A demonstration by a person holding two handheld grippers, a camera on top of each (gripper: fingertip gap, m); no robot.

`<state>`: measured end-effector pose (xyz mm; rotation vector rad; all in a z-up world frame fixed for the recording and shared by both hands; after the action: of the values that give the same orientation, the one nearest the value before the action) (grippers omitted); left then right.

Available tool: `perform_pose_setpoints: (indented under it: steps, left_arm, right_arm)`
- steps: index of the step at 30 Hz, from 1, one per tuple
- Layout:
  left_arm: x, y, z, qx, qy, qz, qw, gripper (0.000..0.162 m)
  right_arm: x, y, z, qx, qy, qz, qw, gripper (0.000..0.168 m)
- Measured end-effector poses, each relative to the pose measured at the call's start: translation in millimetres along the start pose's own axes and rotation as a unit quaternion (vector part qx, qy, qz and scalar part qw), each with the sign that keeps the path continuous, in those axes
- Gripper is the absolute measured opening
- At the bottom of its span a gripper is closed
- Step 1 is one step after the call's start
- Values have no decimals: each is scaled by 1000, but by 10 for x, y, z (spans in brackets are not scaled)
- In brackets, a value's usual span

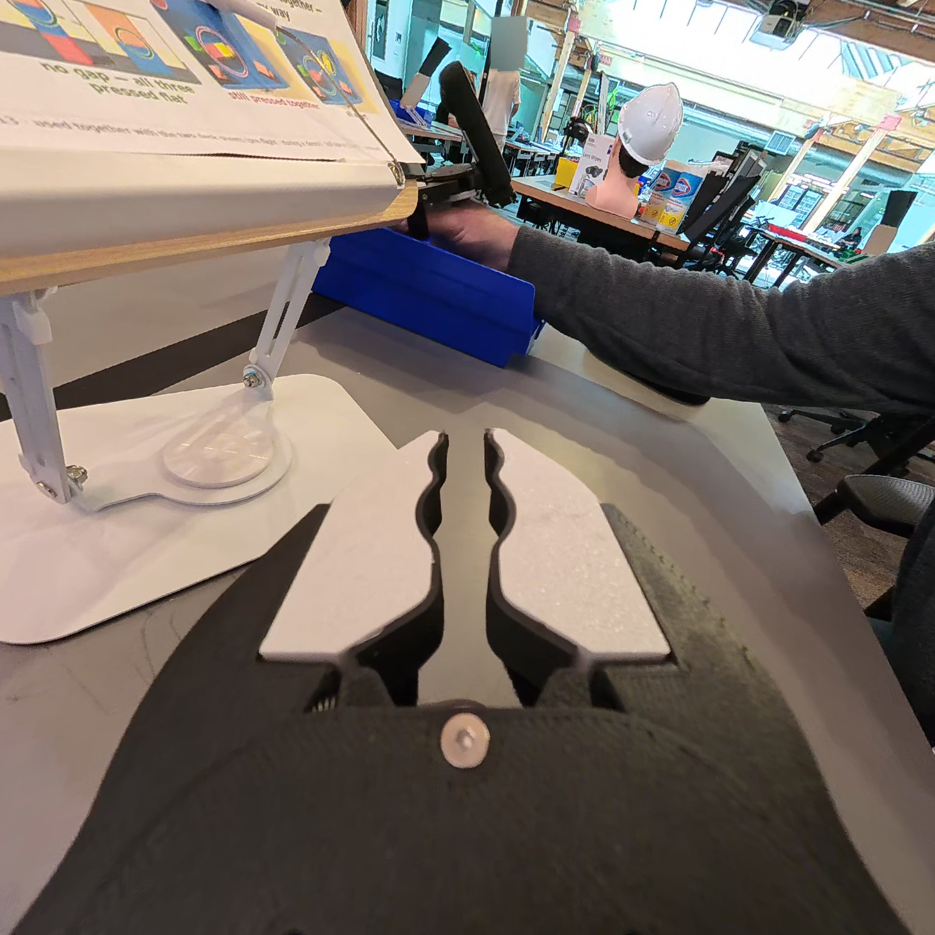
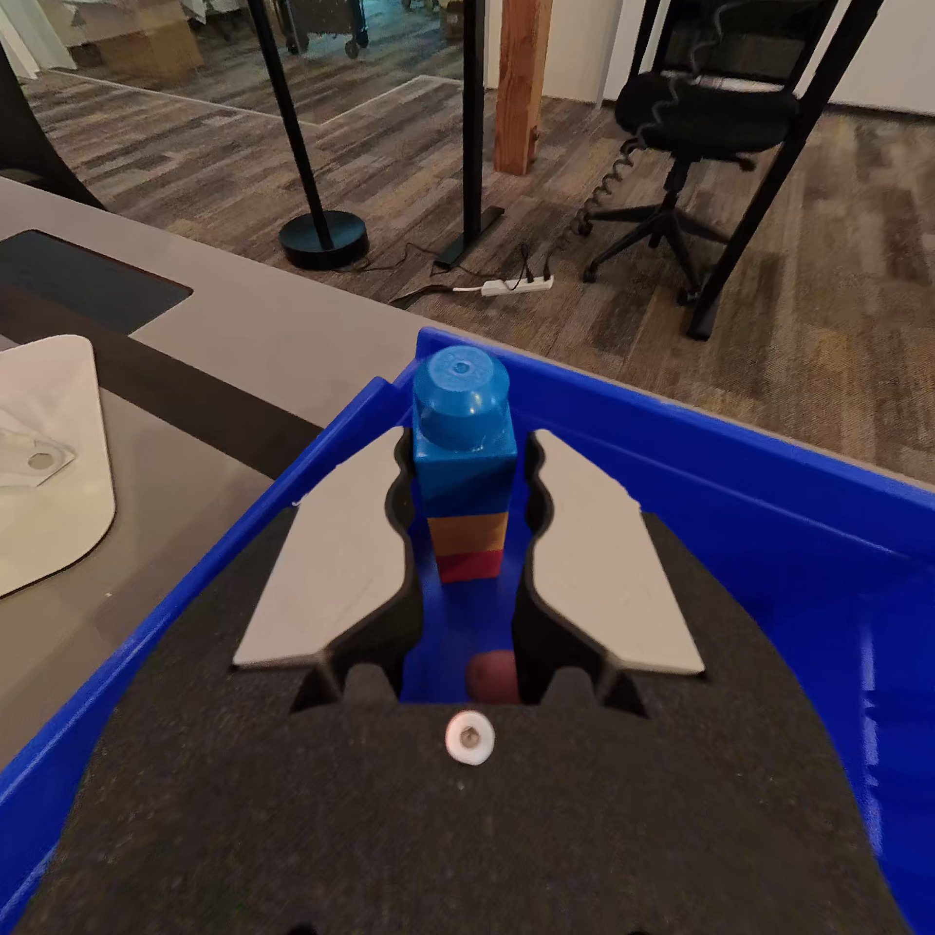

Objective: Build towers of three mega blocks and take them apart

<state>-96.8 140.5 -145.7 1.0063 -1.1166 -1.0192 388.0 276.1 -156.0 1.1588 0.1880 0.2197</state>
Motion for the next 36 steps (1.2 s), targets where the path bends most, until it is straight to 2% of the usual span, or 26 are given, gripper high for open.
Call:
perform_pose_setpoints:
  steps: [5,10,14,18,20,23,27,32,36]
  left_arm:
    - [6,-9,-14,-8,5,-7,1000,17]
    - [40,77,100,-11,27,-31,999,23]
    - [40,285,476,-7,109,-77,991,31]
    - [-134,451,1116,-12,256,-86,963,33]
    - [-288,465,1399,-67,319,-100,940,33]
    - [-685,417,1649,-203,374,-118,897,36]
    - [-1227,275,1724,-367,369,-130,844,39]
    - [-1654,-39,1666,-515,340,-116,778,48]
    - [-1789,-119,1638,-561,355,-124,738,40]
  right_arm:
    - [-26,10,21,-16,-2,4,1000,56]
    - [-56,149,319,11,-13,-2,1000,55]
    - [-257,304,746,36,-18,34,999,50]
    - [-645,478,1184,59,12,73,996,47]
    - [-877,536,1338,62,25,100,993,45]
    - [-1251,606,1468,73,70,123,987,43]
    - [-1724,653,1472,80,126,151,977,41]
    - [-2100,667,1403,77,167,183,966,40]
    - [-2196,648,1375,75,182,194,961,39]
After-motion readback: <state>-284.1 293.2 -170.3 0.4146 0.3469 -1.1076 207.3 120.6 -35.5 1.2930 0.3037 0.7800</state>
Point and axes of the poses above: each gripper's, where its closed fingertips meet, z back along the fingers, y out of its top, x = y × z across the jaws, the point moved 8 cm from there along z, back along the fingers, and after that the axes turned 2 degrees about -z, right-handed, at the moved point
